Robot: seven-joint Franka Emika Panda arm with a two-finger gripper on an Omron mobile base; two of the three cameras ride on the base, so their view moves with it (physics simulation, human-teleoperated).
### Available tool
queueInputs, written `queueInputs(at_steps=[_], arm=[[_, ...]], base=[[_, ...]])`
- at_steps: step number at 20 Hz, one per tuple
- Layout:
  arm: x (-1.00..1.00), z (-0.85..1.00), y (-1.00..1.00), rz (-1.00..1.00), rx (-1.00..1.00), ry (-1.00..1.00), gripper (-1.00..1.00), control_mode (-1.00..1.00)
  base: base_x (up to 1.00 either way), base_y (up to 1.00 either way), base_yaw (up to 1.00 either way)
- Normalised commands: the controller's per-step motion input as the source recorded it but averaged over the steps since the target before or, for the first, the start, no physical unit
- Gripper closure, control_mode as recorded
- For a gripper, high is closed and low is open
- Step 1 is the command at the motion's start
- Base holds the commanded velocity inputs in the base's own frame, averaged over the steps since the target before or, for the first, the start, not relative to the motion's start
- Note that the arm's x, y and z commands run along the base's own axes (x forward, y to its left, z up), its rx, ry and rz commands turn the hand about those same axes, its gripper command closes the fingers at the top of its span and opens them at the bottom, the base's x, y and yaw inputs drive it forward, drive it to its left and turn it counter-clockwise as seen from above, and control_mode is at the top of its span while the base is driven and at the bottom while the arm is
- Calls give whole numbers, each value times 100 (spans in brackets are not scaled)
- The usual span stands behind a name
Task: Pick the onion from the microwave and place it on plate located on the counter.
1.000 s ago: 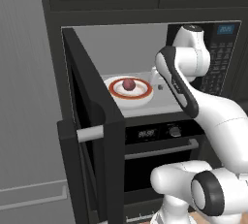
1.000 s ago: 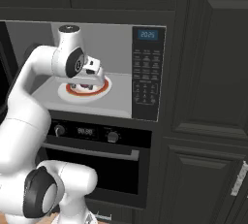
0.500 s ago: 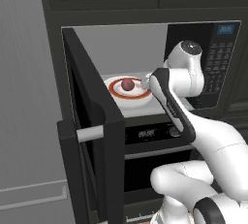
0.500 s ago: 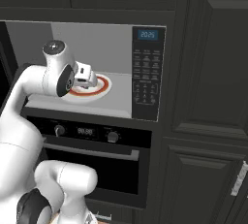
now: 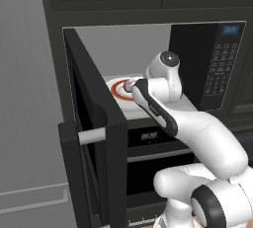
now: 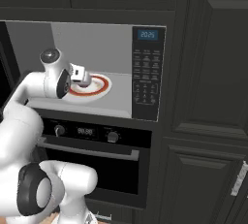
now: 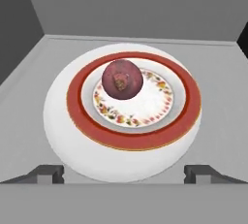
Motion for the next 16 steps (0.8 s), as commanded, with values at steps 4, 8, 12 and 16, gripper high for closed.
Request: queueInputs(at_steps=[4, 8, 12, 16], arm=[[57, 0, 5, 0, 0, 0, -100, -100], [52, -4, 0, 0, 0, 0, -100, -100], [32, -34, 0, 0, 0, 0, -100, -100], [37, -9, 8, 0, 0, 0, -100, -100]], base=[[0, 0, 0], [0, 0, 0], [0, 0, 0], [0, 0, 0]])
